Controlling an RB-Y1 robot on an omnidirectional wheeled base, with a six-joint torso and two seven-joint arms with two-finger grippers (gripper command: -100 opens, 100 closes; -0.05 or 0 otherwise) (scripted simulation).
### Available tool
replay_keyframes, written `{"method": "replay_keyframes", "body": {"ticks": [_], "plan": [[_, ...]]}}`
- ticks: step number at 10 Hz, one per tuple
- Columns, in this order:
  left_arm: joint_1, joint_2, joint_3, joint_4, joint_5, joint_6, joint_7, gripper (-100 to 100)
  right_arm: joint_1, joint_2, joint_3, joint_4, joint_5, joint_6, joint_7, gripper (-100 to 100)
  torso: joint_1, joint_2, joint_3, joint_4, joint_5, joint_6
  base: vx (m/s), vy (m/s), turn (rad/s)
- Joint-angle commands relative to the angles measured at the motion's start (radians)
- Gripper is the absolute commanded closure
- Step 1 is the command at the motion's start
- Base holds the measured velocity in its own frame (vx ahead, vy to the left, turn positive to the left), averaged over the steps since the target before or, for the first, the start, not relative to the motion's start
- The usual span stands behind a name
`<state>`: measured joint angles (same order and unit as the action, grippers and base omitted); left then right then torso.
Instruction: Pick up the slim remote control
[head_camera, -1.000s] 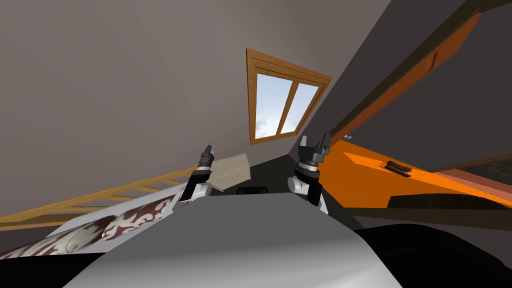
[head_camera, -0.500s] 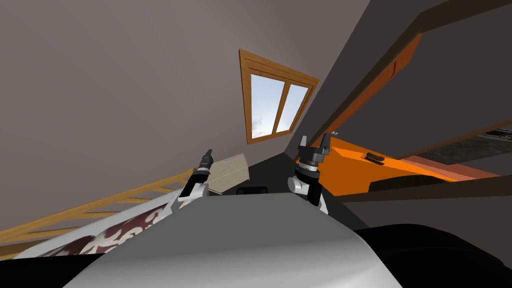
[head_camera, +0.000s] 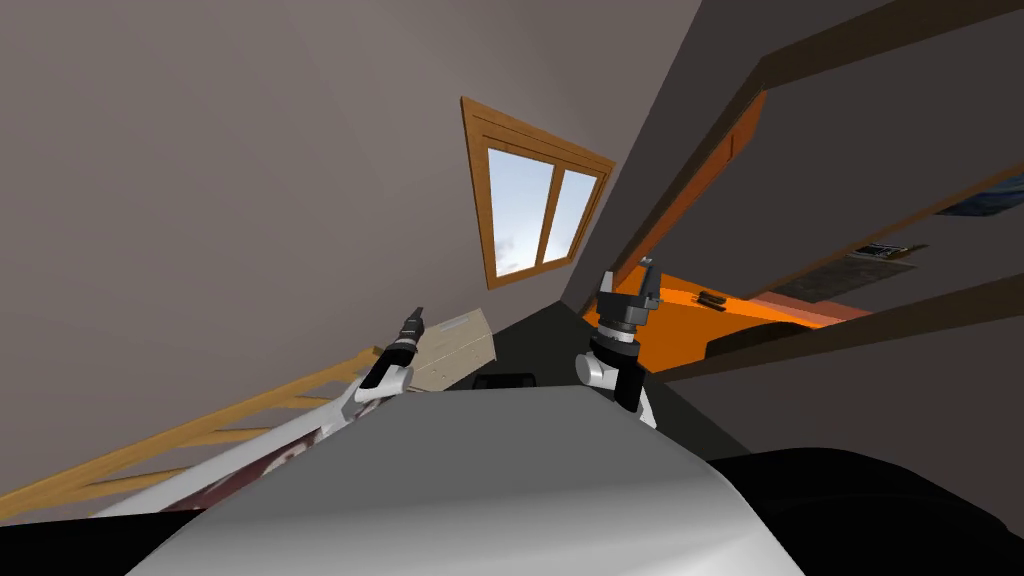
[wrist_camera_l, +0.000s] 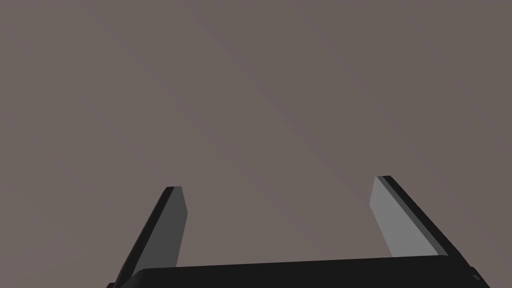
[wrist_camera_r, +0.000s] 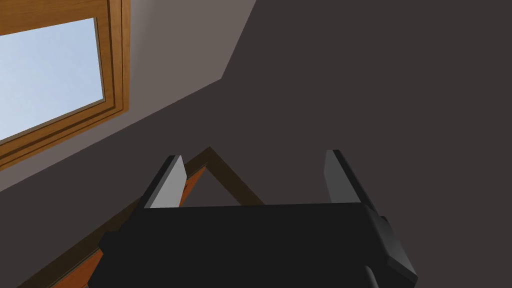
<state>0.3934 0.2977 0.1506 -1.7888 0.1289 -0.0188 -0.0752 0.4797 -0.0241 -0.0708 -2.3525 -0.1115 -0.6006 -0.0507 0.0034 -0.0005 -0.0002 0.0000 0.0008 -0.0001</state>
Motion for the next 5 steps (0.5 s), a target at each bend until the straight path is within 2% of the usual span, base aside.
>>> {"method": "replay_keyframes", "body": {"ticks": [1,2,3,4,5], "plan": [[0.0,0.022,0.009,0.043,0.017,0.025,0.01,-100,0.0,0.0,0.0,0.0,0.0,0.0,0.0,0,0.0,0.0,0.0,0.0,0.0,0.0,-0.009,0.029,-0.132],[-0.014,0.045,0.023,0.08,0.041,0.066,0.02,-100,0.0,0.0,0.0,0.0,0.0,0.0,0.0,0,0.0,0.0,0.0,0.0,0.0,-0.001,-0.014,0.028,-0.253],[-0.014,0.045,0.023,0.104,0.041,0.068,0.02,-100,0.0,0.0,0.0,0.0,0.0,0.0,0.0,0,0.0,0.0,0.0,0.0,0.0,0.0,-0.011,0.035,-0.118],[-0.029,0.067,0.037,0.137,0.065,0.111,0.03,-100,0.0,0.0,0.0,0.0,0.0,0.0,0.0,0,0.0,0.0,0.0,0.0,0.0,-0.001,-0.013,0.031,-0.236],[-0.029,0.067,0.037,0.166,0.065,0.113,0.03,-100,0.0,0.0,0.0,0.0,0.0,0.0,0.0,0,0.0,0.0,0.0,0.0,0.0,0.0,-0.011,0.031,-0.139]]}}
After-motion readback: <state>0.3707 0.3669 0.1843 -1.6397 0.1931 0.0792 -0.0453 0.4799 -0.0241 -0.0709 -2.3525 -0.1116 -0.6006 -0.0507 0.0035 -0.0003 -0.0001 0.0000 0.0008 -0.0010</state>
